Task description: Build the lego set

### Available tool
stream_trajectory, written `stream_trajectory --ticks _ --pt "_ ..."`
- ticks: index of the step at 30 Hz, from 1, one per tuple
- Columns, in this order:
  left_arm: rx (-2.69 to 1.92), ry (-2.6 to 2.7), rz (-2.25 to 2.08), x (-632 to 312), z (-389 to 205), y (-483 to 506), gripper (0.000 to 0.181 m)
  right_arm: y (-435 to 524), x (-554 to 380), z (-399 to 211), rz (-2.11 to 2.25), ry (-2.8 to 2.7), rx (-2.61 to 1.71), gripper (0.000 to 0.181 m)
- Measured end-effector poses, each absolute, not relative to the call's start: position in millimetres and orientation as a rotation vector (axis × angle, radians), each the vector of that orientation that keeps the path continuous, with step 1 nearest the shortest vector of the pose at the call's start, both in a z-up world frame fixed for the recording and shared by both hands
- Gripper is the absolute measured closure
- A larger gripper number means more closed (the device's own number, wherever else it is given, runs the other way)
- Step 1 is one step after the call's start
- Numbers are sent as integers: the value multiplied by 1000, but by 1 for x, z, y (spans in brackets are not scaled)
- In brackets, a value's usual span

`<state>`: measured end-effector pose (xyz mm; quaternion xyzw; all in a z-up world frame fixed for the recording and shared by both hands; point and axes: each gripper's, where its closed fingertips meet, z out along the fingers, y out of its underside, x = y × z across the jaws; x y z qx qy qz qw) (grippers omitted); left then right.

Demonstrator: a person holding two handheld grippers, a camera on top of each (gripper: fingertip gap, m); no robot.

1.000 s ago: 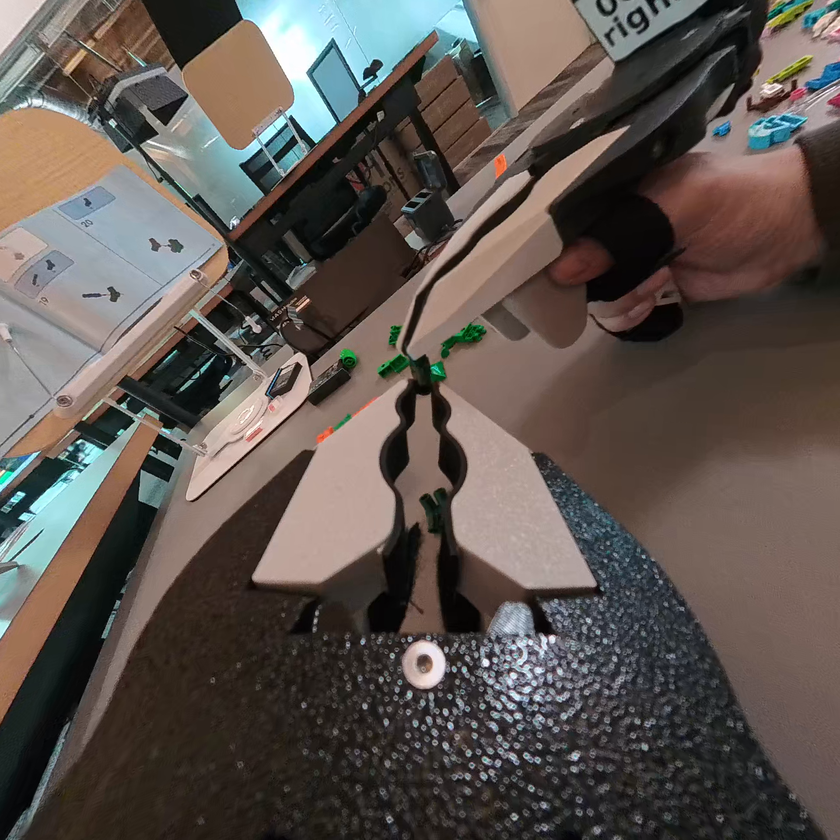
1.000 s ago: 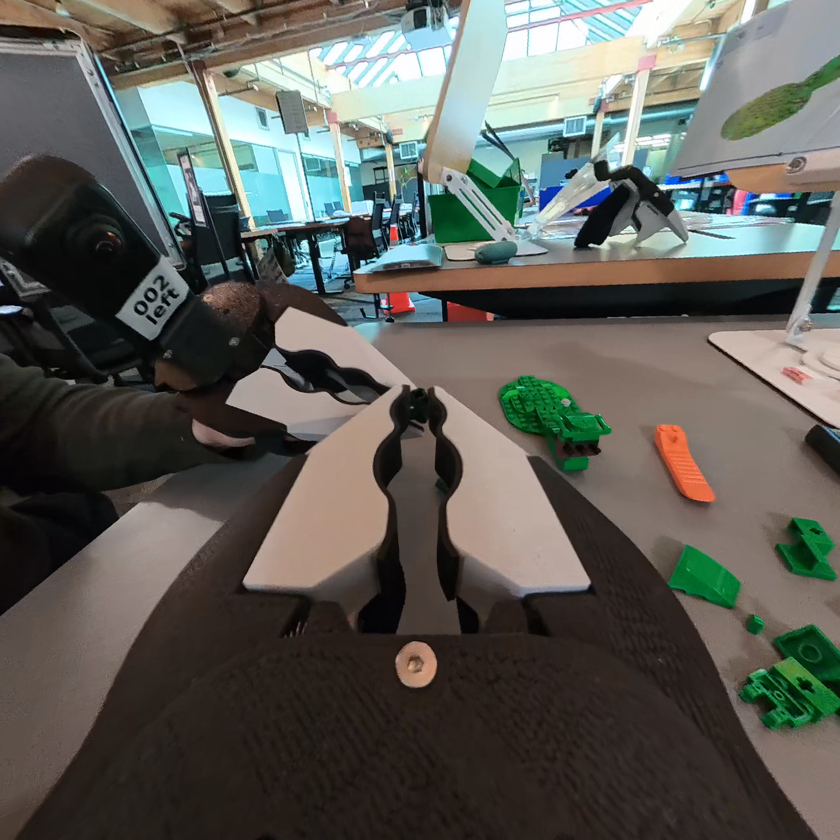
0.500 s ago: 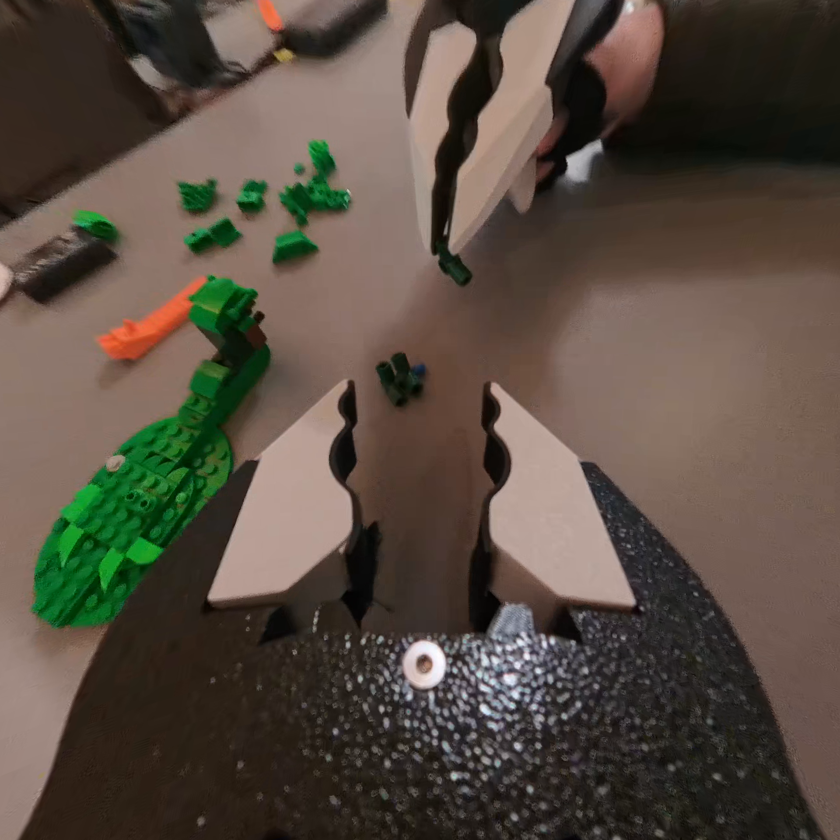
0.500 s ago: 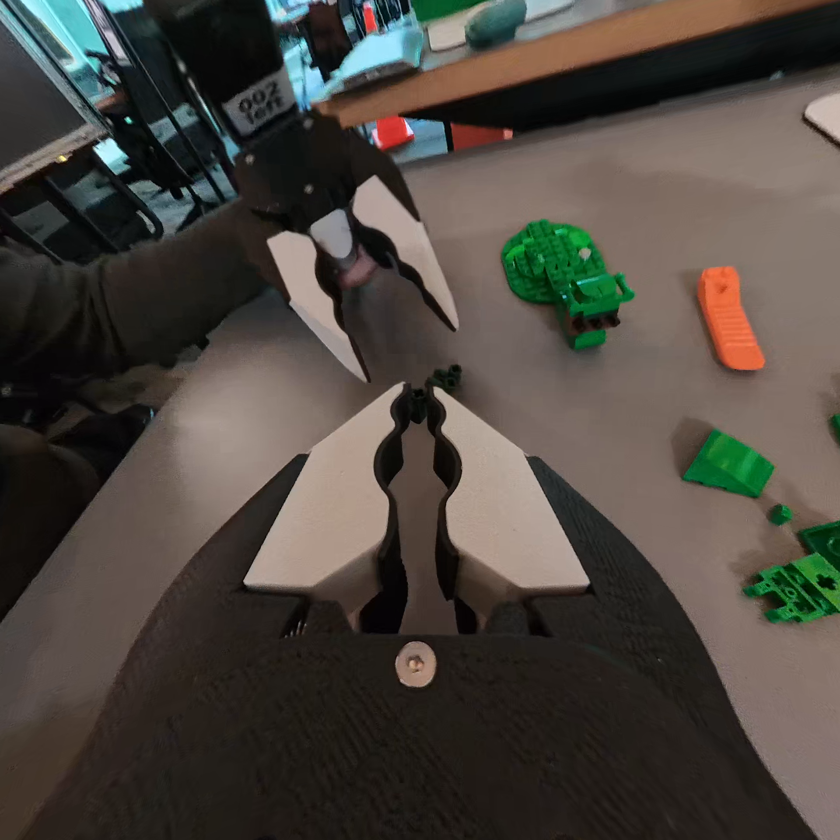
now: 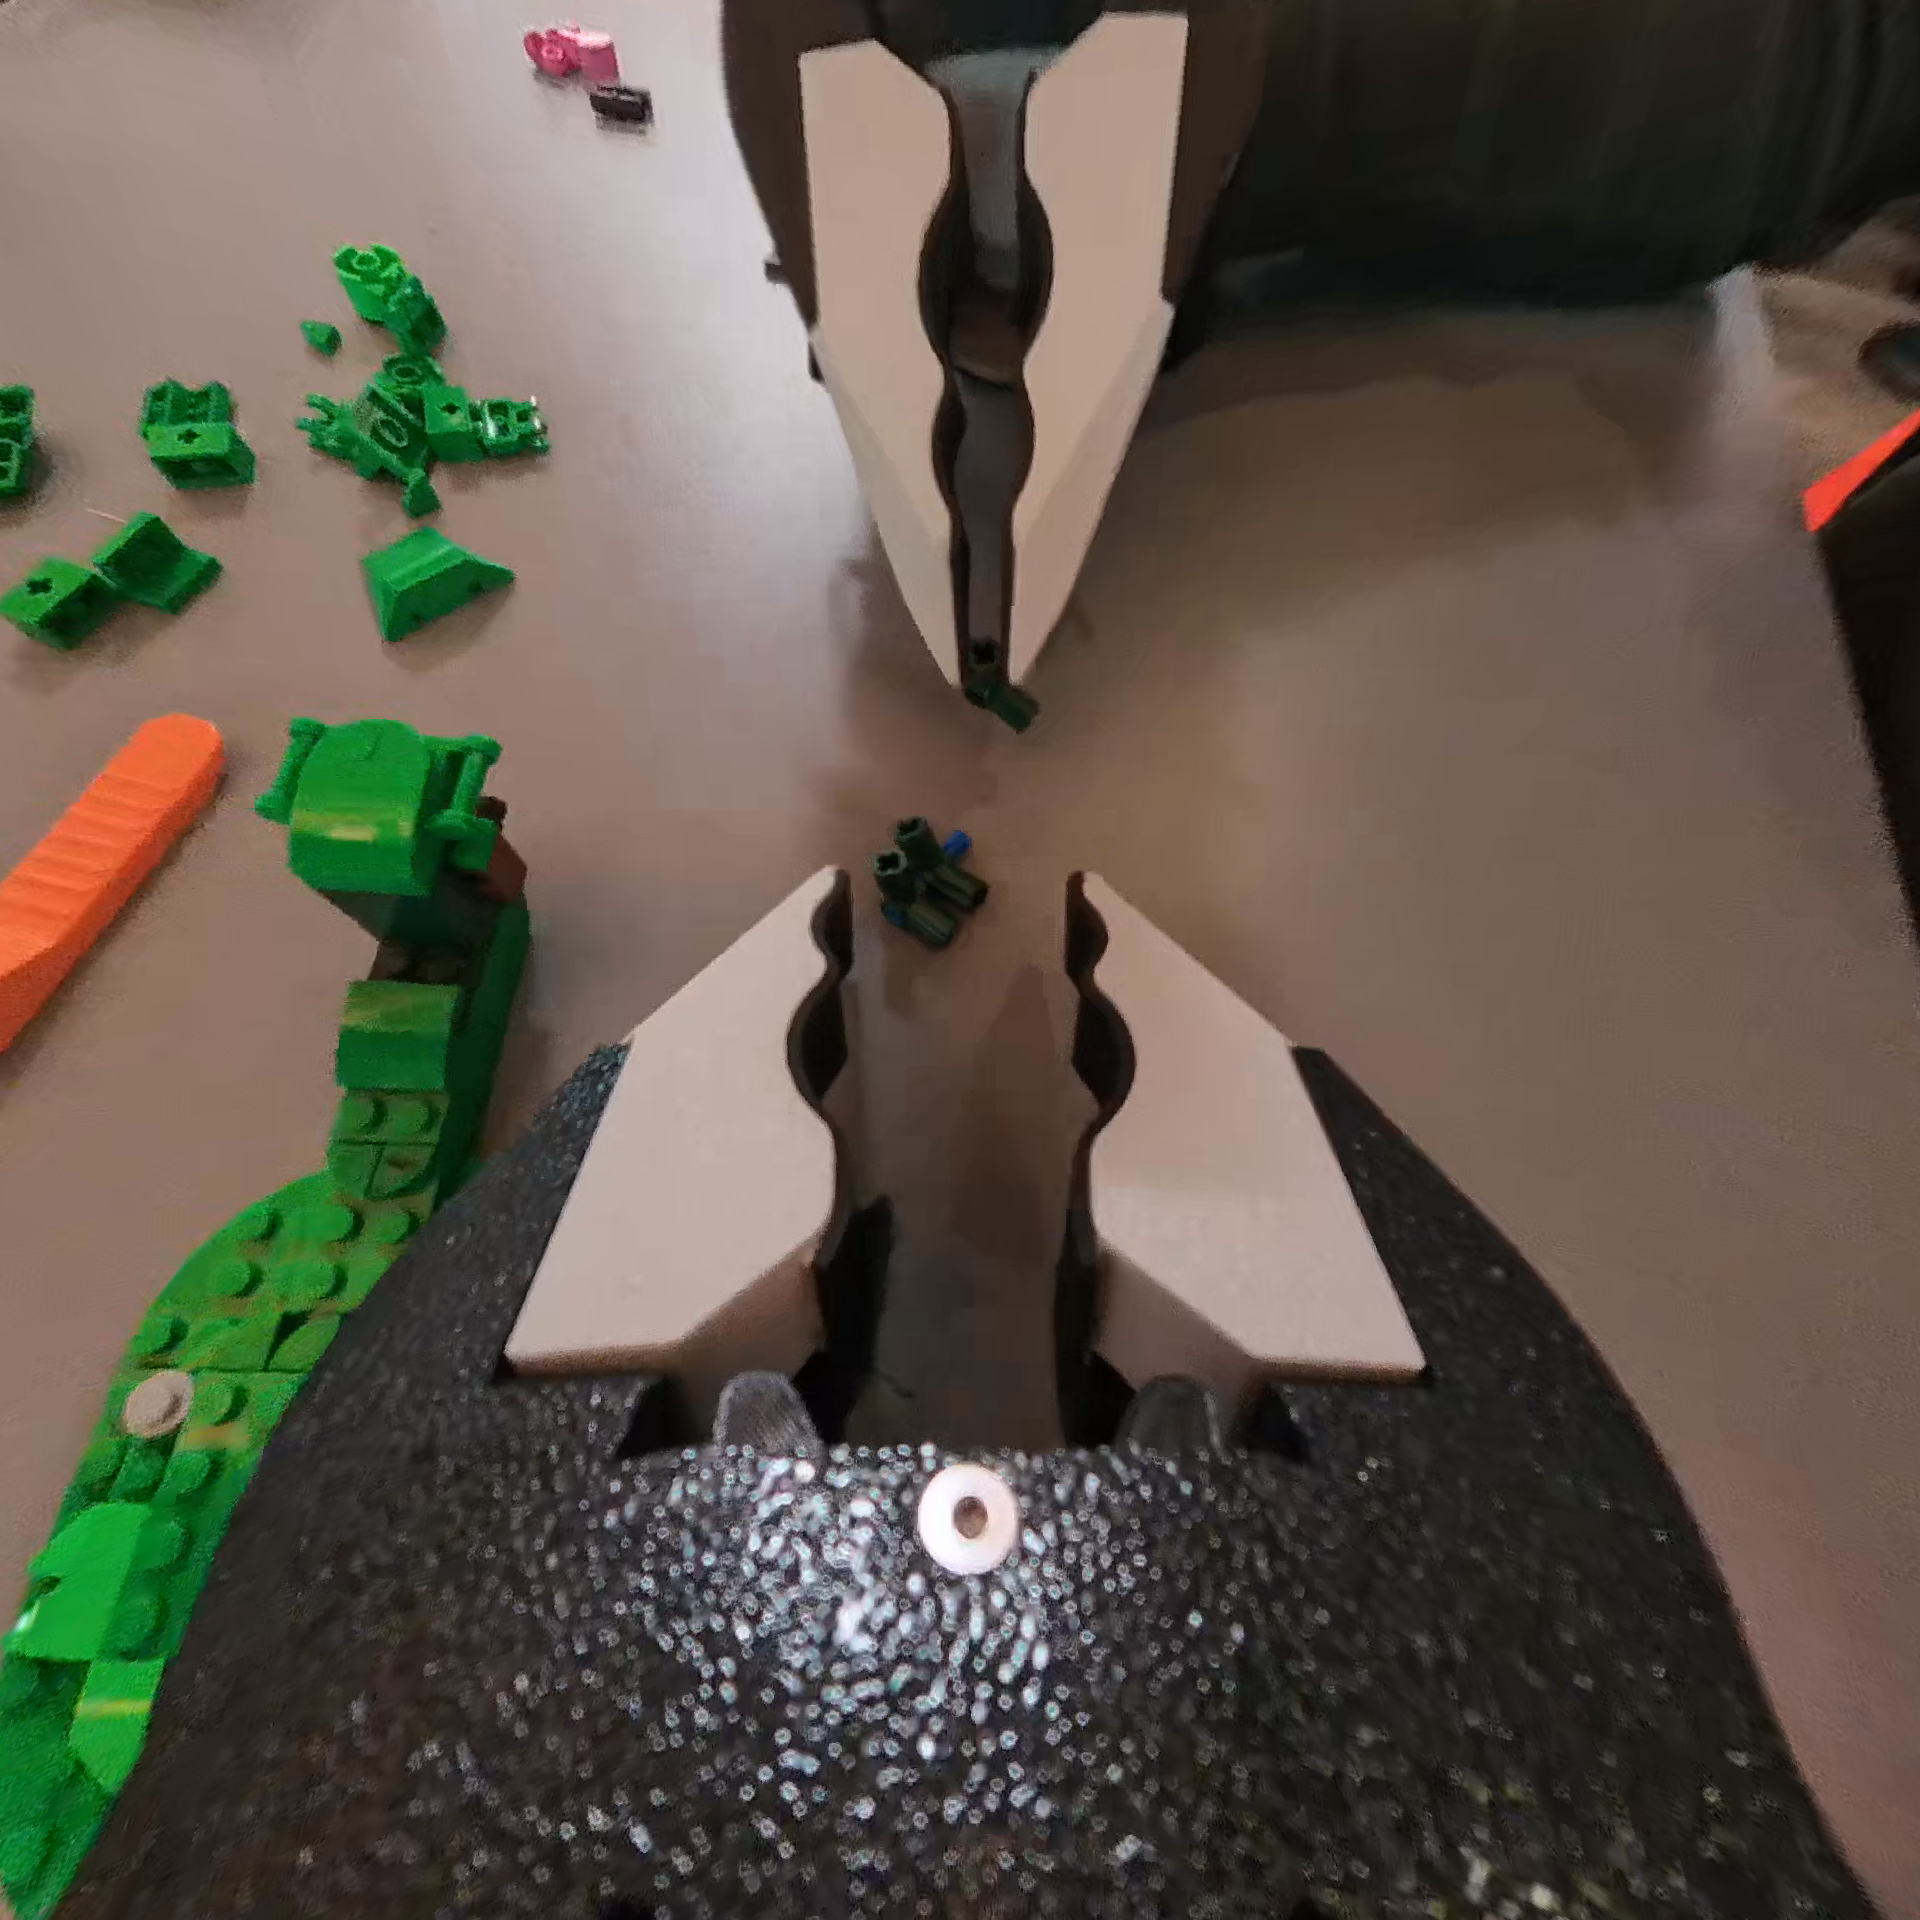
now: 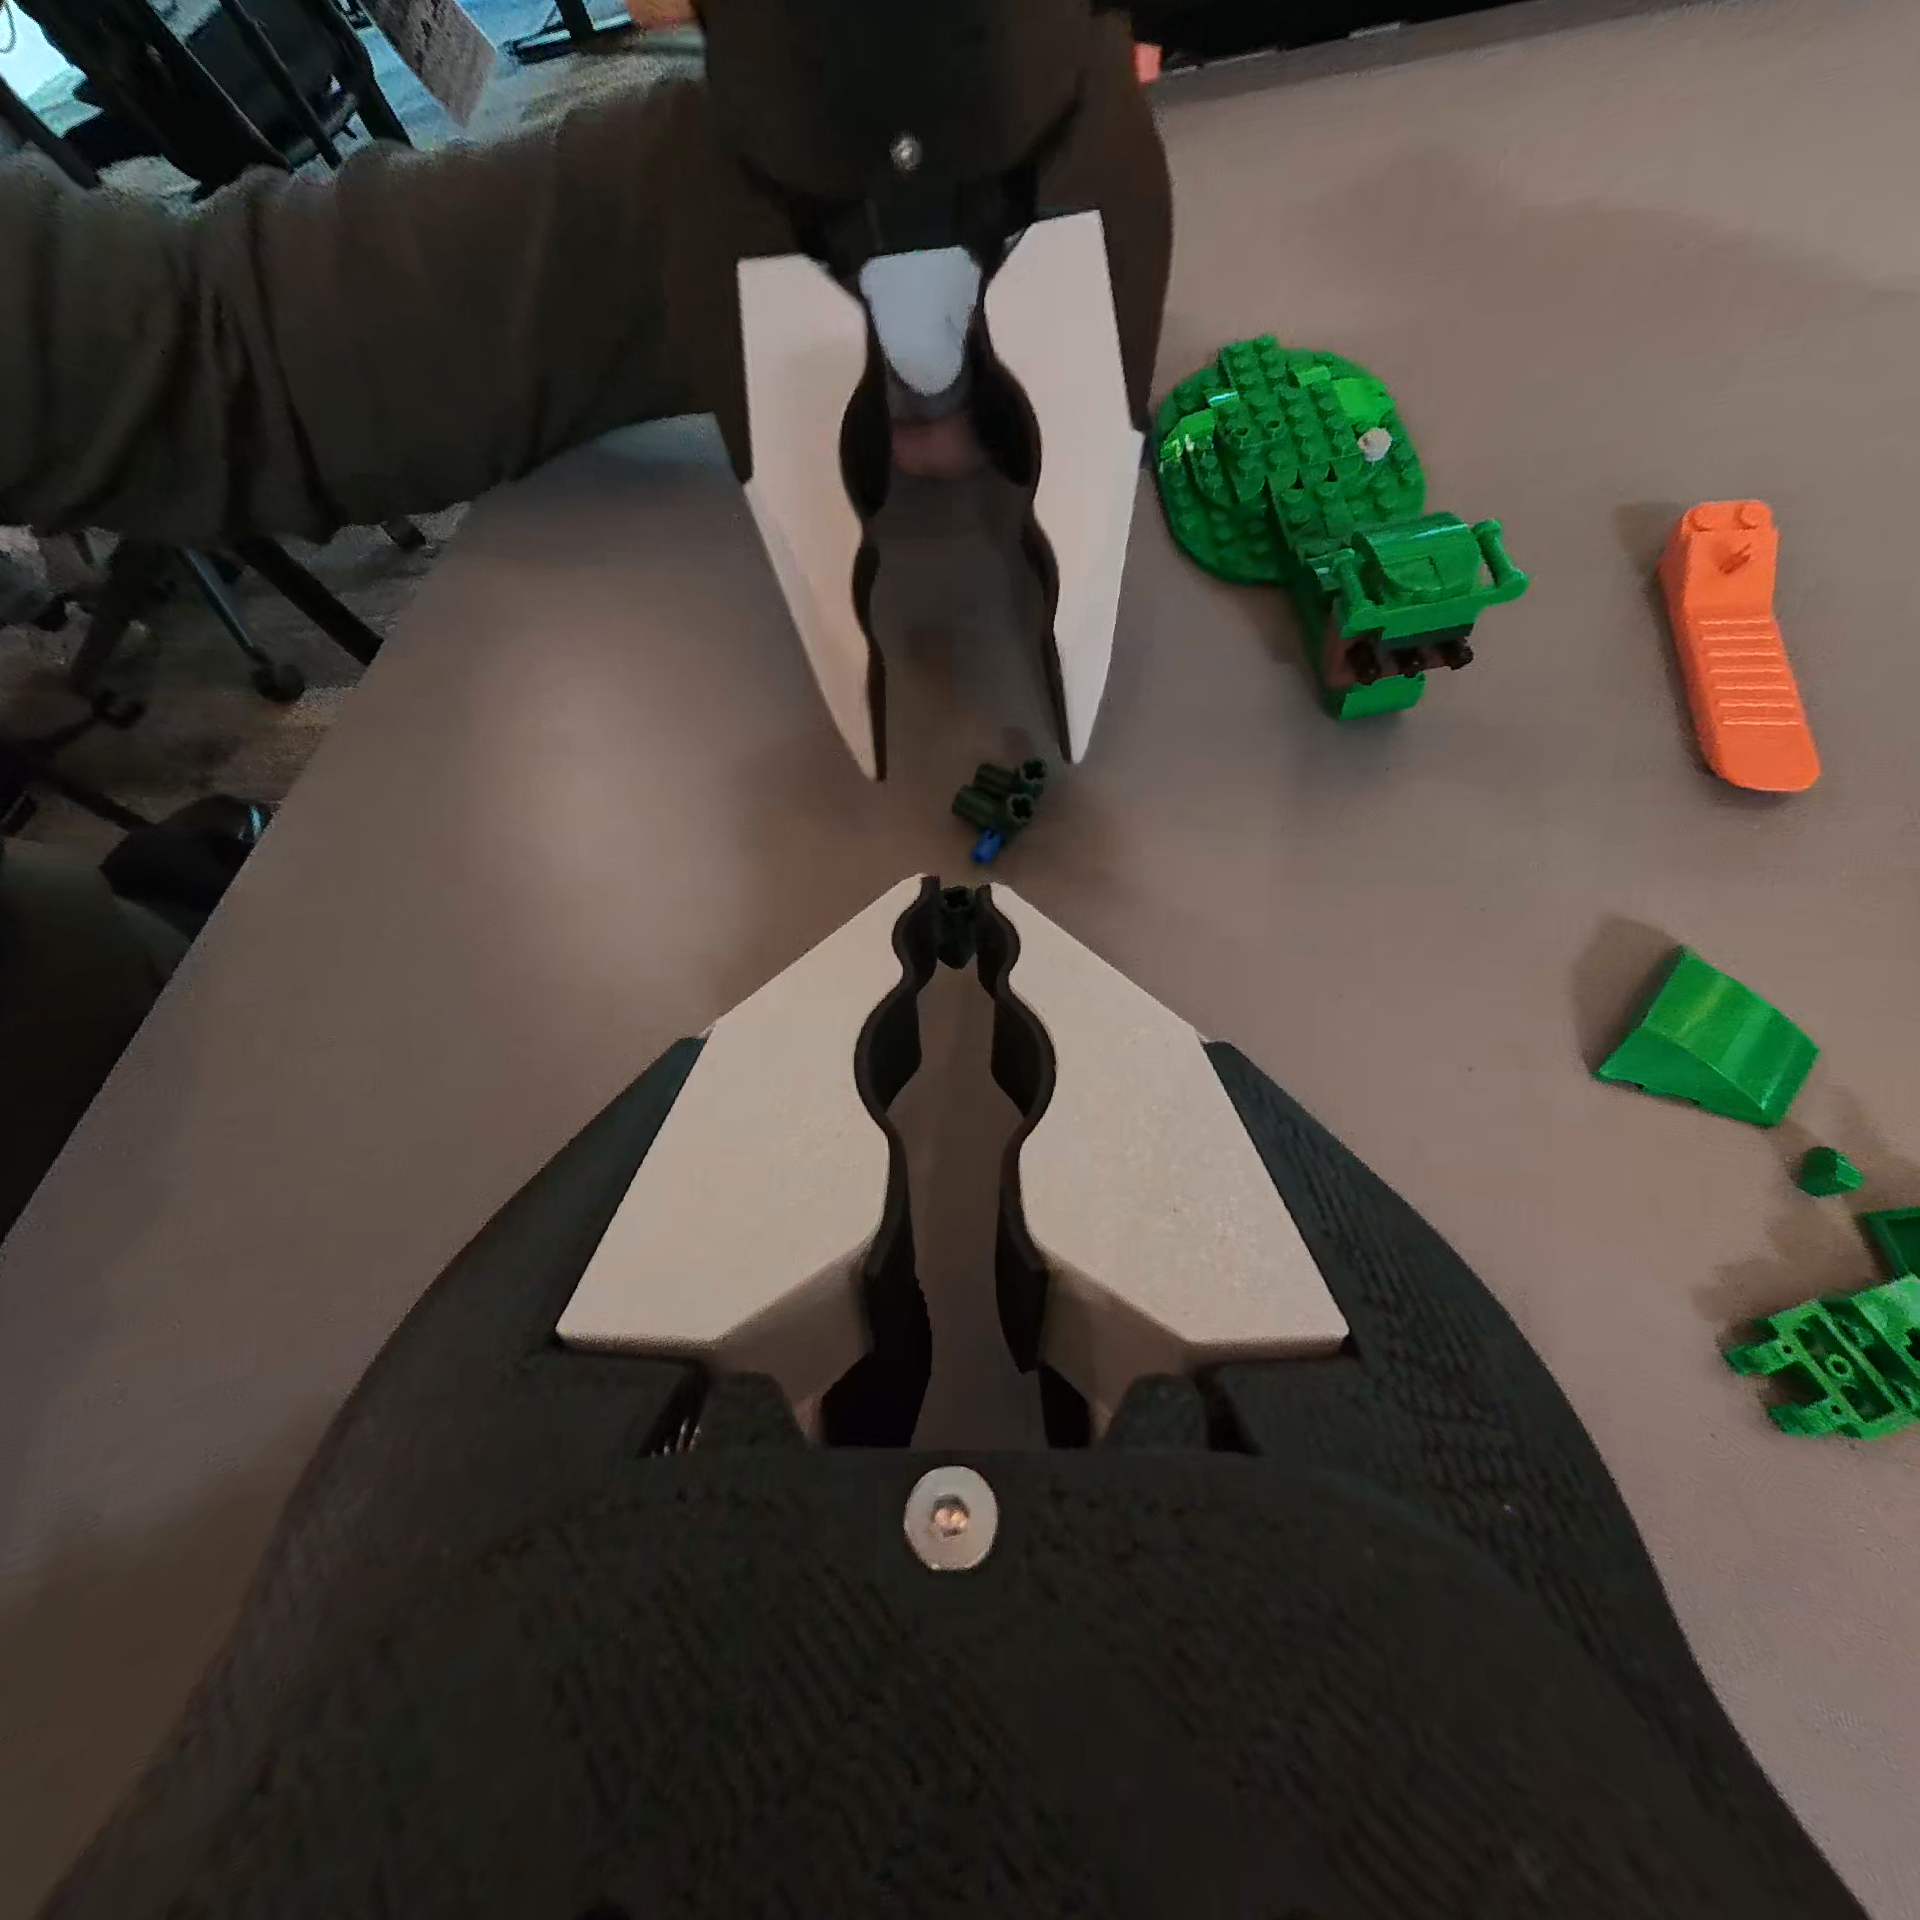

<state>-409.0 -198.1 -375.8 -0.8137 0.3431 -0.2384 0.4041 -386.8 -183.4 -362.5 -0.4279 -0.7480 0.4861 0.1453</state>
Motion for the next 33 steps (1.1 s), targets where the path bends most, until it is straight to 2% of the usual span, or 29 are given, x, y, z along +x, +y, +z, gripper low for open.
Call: stream_trajectory --ticks 1,4,5,8,11,20,25,33 --pt "-2054 843 -632 -410 -374 -196 147 -184 -387 -363 1395 -2161 -1232 177" --pt "-1989 700 -816 -405 -356 -187 180 -185 -386 -365 1385 -2173 -1232 177" --pt "-1991 659 -853 -406 -354 -185 181 -185 -386 -365 1384 -2176 -1233 177" --pt "-2074 662 -806 -411 -366 -184 180 -185 -386 -365 1383 -2179 -1228 177" --pt "-2134 685 -752 -413 -376 -183 169 -186 -386 -367 1373 -2192 -1224 177" --pt "-2121 772 -743 -407 -378 -188 165 -190 -385 -374 1315 -2244 -1209 177" --pt "-2115 820 -656 -407 -381 -187 171 -190 -385 -374 1319 -2246 -1212 177" --pt "-2104 852 -601 -405 -382 -188 165 -190 -385 -374 1320 -2248 -1218 177"
